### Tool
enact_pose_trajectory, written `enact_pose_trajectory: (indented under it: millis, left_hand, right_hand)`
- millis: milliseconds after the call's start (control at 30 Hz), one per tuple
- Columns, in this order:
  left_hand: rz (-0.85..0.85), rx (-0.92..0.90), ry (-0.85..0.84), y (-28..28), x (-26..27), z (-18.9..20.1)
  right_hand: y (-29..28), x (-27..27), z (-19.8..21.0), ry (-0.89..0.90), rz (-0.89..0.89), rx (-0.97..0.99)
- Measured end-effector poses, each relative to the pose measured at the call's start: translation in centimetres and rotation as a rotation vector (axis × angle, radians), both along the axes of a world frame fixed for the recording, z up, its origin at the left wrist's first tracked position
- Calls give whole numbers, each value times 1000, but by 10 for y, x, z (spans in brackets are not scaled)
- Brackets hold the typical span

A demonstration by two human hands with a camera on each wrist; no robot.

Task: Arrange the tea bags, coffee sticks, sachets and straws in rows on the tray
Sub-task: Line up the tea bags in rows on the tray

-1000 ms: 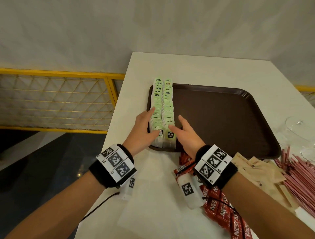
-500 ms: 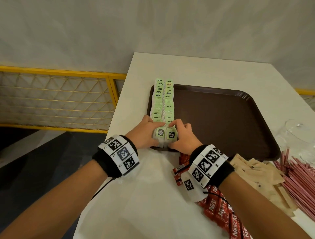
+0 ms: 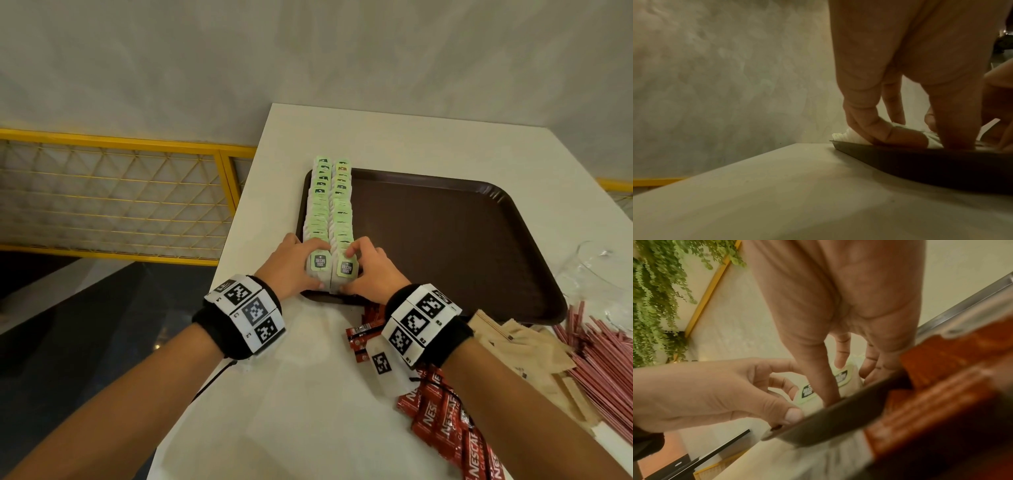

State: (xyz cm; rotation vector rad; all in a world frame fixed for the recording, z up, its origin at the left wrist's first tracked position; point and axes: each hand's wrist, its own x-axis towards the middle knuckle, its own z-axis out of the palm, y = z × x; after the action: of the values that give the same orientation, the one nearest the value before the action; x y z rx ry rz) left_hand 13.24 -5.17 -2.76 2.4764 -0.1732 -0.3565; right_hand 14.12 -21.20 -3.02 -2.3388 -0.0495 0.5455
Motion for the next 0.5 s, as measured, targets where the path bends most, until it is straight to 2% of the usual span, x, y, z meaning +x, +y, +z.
enact_pose_trajectory:
  millis: [233,367,500]
  left_hand:
    - [-11,44,-40,-1,-4,0]
    - [-31,99,-59,0,-5,2]
    - [49,-26,-44,-2,-7,4]
  right_hand:
    - [1,2,-7,-7,-1,47]
    - [0,-1,-6,-26,-75,101]
    - [5,-9,-7,91,-100,302]
